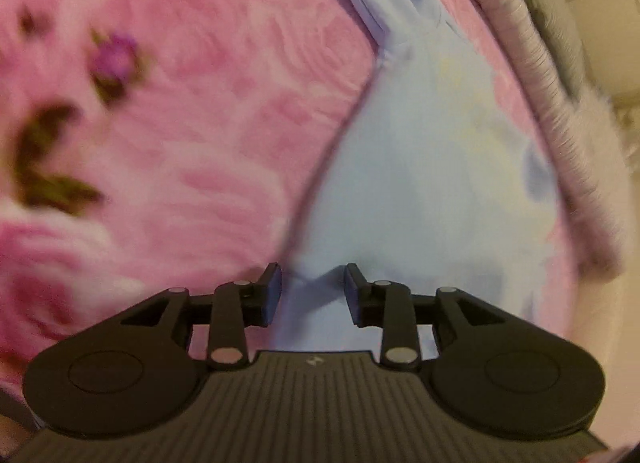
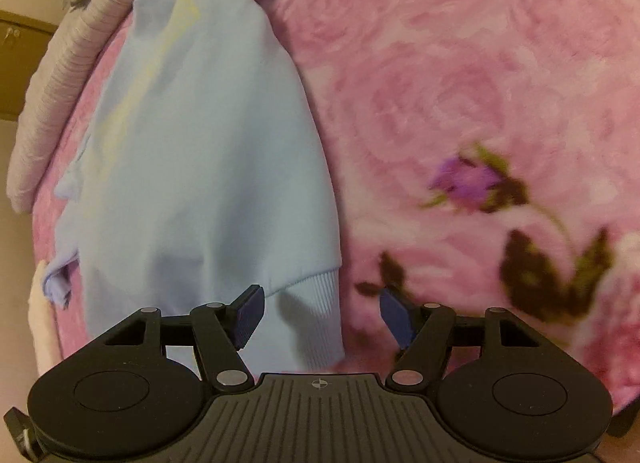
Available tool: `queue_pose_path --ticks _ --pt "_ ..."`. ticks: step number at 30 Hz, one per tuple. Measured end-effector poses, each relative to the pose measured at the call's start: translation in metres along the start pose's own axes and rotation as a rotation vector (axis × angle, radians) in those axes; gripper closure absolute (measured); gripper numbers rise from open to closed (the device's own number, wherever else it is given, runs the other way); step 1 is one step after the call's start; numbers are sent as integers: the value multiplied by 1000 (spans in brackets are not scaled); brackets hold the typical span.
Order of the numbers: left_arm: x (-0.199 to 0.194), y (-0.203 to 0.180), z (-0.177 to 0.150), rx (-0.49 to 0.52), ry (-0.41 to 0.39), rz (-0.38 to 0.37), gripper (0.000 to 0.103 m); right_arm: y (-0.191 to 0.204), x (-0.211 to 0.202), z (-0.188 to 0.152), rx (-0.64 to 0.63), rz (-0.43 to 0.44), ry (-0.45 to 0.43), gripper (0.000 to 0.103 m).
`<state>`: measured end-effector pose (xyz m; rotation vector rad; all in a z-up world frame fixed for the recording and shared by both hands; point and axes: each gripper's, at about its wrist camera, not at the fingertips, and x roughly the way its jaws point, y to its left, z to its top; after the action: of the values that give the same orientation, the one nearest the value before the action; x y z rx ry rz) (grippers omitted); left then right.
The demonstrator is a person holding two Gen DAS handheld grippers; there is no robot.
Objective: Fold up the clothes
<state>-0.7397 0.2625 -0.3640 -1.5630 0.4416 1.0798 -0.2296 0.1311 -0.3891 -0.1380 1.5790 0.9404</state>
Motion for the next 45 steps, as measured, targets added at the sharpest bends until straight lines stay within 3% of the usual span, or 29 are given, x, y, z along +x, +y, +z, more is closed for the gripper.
queue_pose_path --ticks 1,2,3,4,5,10,13,15,16,17,18,21,23,28,30,33,37,40,42,45 --pt "9 -1 -2 -15 8 -29 75 3 3 -1 -10 -5 -18 36" --pt "6 -4 -4 7 10 -11 81 9 4 -2 -39 -13 -27 51" --pt "3 -8 -7 30 13 7 91 15 3 -1 -73 -23 -25 75" --pt "1 -12 -9 53 15 25 92 19 1 2 -100 -26 -20 94" --pt "-2 -16 -12 75 17 44 94 23 -5 4 -123 -23 -17 98" --pt "-15 -34 -25 189 29 135 94 34 -47 6 -159 -34 -8 98" --pt "-23 -46 -32 257 36 191 88 31 -27 2 -151 -123 90 97" --pt "-19 -43 -35 260 60 254 88 32 -5 2 -181 -247 169 78" --pt "-17 -38 -33 233 61 269 88 38 1 2 -214 -324 180 57" --pt "-19 -35 -30 210 49 264 88 44 0 3 -236 -358 149 47" --pt "-25 -34 -25 195 25 260 86 51 -5 6 -251 -368 95 46" --pt "-40 -31 -8 165 -46 252 83 73 -15 22 -279 -368 -12 46" --pt "-48 -32 10 163 -111 253 80 86 -13 33 -264 -311 -44 46" --pt "-44 -21 74 125 -193 252 79 127 19 52 -223 -213 -25 46" --pt "-44 -10 93 67 -225 208 77 147 32 58 -217 -170 -25 46" --pt "-52 6 138 -103 -296 105 71 176 55 69 -199 -135 -28 46" --pt "-56 36 194 -355 -383 -27 67 205 79 78 -199 -162 -32 46" --pt "-57 64 226 -497 -435 -85 66 216 95 86 -167 -187 -29 46" --pt "-51 70 249 -471 -462 -78 67 222 101 88 -144 -198 -25 46" --pt "-43 59 281 -148 -479 70 68 230 105 86 -135 -222 -23 46"
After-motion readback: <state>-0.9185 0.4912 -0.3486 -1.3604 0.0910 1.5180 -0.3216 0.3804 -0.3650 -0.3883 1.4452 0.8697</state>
